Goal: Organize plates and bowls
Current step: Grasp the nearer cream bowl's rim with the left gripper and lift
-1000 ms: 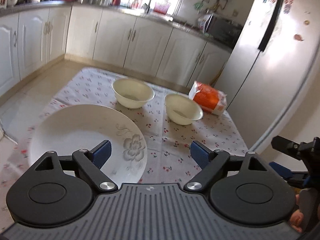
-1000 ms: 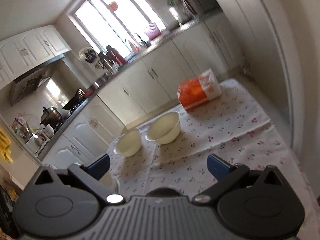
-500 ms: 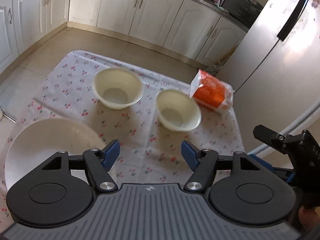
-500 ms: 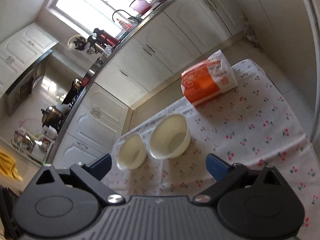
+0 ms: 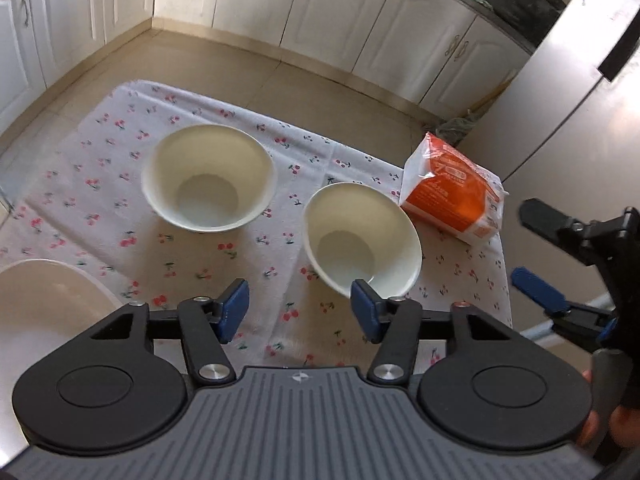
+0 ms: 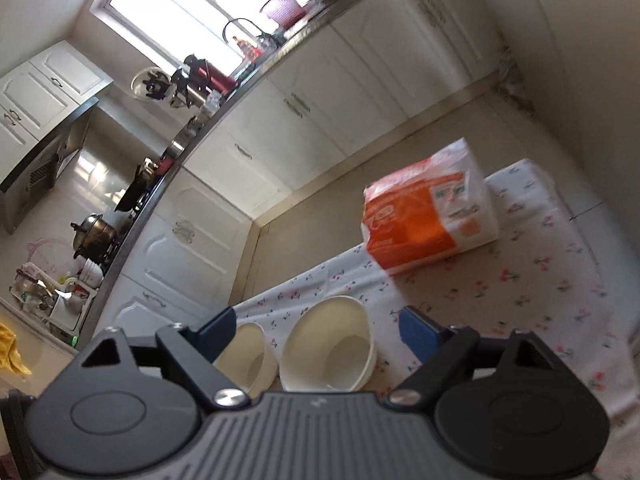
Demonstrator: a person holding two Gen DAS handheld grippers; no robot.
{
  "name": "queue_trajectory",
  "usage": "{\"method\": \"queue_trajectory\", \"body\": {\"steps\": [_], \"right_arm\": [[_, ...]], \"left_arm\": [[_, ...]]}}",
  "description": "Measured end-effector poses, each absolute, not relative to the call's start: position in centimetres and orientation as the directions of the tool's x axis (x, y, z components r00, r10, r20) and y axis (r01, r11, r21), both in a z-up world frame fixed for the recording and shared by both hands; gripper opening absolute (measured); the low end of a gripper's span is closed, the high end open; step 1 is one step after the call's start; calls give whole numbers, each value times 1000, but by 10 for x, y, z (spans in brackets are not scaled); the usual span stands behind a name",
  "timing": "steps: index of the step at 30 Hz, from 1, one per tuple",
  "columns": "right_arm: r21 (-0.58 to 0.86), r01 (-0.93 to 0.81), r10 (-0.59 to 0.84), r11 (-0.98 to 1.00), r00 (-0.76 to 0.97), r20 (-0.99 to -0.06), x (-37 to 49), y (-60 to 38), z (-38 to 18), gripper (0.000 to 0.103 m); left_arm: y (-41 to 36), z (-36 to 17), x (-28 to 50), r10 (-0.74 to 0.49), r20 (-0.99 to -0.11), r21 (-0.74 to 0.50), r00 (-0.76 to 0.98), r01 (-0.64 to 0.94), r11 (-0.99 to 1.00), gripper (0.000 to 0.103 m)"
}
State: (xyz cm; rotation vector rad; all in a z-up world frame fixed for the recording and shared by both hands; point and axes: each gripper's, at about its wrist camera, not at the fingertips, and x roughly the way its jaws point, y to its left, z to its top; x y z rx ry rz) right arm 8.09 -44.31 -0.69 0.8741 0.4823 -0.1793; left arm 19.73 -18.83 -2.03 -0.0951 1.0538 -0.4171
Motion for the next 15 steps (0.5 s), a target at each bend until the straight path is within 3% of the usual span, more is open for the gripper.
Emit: {"method": "queue_trajectory", "body": {"steps": [6, 8, 15], "right_arm": [[736, 303, 136, 605, 871, -471, 111, -448, -29, 82], [756, 300, 160, 582, 869, -468, 117, -450, -37, 82], [803, 259, 214, 537, 879, -426, 126, -451, -44, 83]], "left_arm": [[-212, -41, 212, -377, -828, -282, 416, 272, 920, 50], [-216, -49, 218, -366, -828, -274, 425, 263, 925, 41], [-228, -64, 229, -366, -816, -262, 447, 280, 924, 35]]}}
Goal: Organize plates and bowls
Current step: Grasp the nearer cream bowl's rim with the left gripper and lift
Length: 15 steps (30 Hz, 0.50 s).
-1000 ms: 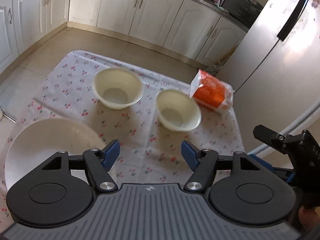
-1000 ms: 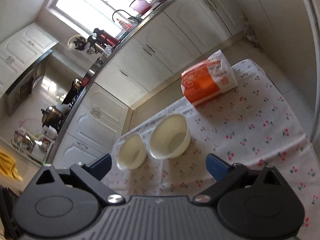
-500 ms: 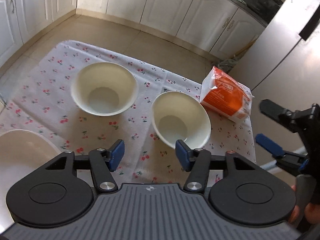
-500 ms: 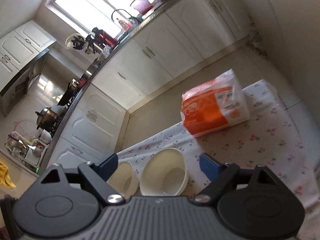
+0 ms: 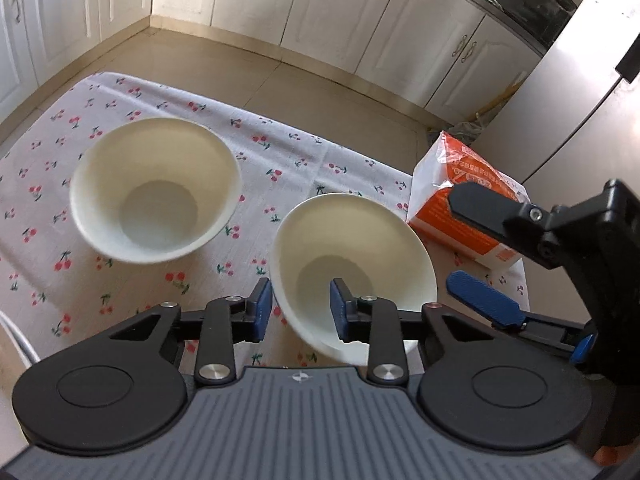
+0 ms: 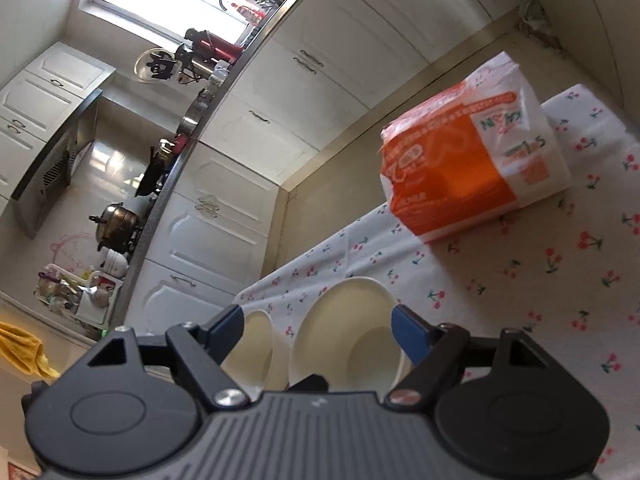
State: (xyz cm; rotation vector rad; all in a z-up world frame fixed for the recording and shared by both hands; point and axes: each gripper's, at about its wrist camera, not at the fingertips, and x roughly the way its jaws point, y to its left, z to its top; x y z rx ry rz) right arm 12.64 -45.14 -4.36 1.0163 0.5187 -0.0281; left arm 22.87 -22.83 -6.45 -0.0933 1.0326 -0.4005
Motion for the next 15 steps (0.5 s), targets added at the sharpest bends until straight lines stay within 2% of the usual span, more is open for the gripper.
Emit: {"method": "queue_trajectory", "body": {"steps": [15], "right_arm": [[827, 223, 236, 516, 891, -388, 129, -445, -40, 90]], "left_arm": [[-227, -70, 233, -396, -812, -277, 428, 314, 908, 28]]}}
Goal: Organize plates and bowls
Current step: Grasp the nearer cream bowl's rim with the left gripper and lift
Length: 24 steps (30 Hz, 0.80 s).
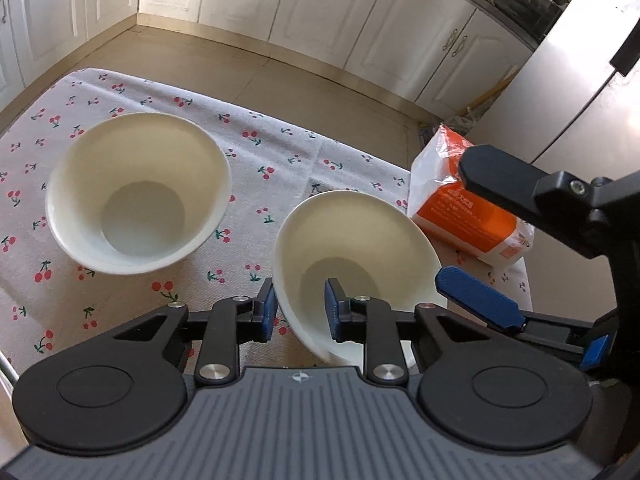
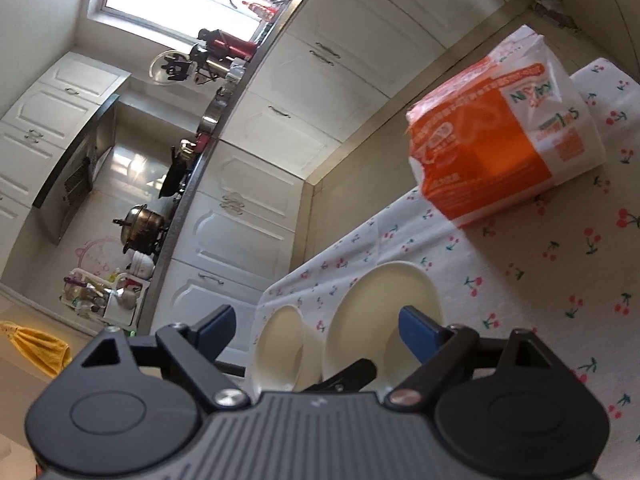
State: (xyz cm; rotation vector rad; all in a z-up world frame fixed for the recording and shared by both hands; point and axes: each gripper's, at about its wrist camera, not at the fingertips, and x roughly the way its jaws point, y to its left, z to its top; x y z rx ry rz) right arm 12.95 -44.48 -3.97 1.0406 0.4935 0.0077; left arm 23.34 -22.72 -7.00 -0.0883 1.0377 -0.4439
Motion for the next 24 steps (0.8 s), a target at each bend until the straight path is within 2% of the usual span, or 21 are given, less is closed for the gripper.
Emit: {"method": "queue_trajectory", "body": {"steps": [2, 6, 24], "right_arm": [[817, 253, 199, 518, 894, -403, 127, -447, -39, 93], [779, 297, 142, 552, 887, -439, 125, -454, -40, 94], [840, 212, 261, 500, 888, -380, 124, -441, -45, 94]], "left_arm": [[-229, -71, 237, -373, -819, -255, 436, 305, 918, 28], [-225, -76, 240, -361, -828, -253, 430, 288, 923, 28], [-226, -69, 222, -380, -808, -234, 450, 346, 908, 21]]}}
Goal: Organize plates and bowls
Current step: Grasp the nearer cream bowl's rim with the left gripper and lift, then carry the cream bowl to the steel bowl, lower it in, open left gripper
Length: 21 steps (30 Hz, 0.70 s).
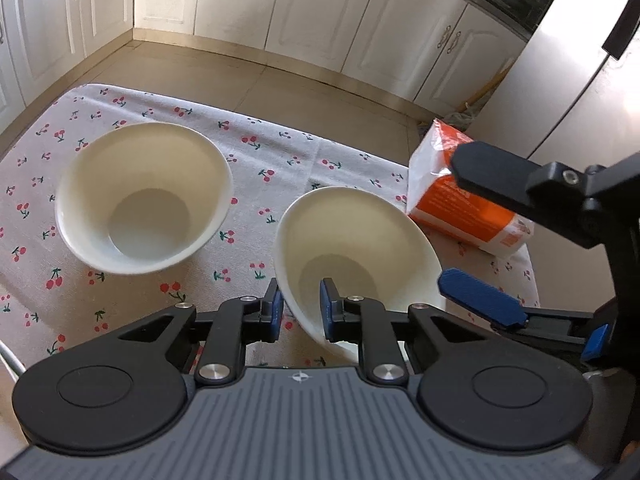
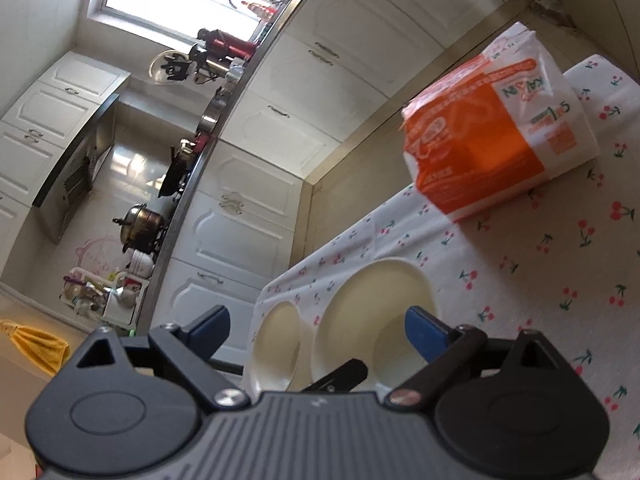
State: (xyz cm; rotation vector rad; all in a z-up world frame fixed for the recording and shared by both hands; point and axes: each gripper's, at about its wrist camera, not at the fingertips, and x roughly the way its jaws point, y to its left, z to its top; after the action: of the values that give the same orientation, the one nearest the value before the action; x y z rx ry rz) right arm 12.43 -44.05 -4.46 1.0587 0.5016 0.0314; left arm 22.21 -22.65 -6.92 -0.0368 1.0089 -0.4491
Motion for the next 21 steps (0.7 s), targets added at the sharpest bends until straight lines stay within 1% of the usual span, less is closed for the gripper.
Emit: {"method": "queue_trajectory", "body": {"steps": [5, 7, 9, 14, 21], "right_arm": [[810, 283, 173, 513, 891, -421, 119, -449, -48, 95], [796, 302, 161, 525, 883, -441, 121, -452, -52, 95], [801, 305, 180, 515, 876, -448, 124, -454, -58, 95], [845, 262, 250, 466, 877, -409, 130, -450, -66, 95], [851, 241, 258, 466, 883, -391, 122, -448, -57, 95]], "left_arm": [[-222, -75, 224, -350, -824, -210, 445, 334, 919, 21], [-218, -77, 227, -348, -826, -216, 445, 320, 922, 21], [-216, -79, 228, -345, -824, -217, 449, 312, 925, 21], [-222, -80, 228, -356, -817, -216, 455, 331, 919, 20], [-225, -72, 226, -364, -802, -200, 474, 360, 911, 18]]}}
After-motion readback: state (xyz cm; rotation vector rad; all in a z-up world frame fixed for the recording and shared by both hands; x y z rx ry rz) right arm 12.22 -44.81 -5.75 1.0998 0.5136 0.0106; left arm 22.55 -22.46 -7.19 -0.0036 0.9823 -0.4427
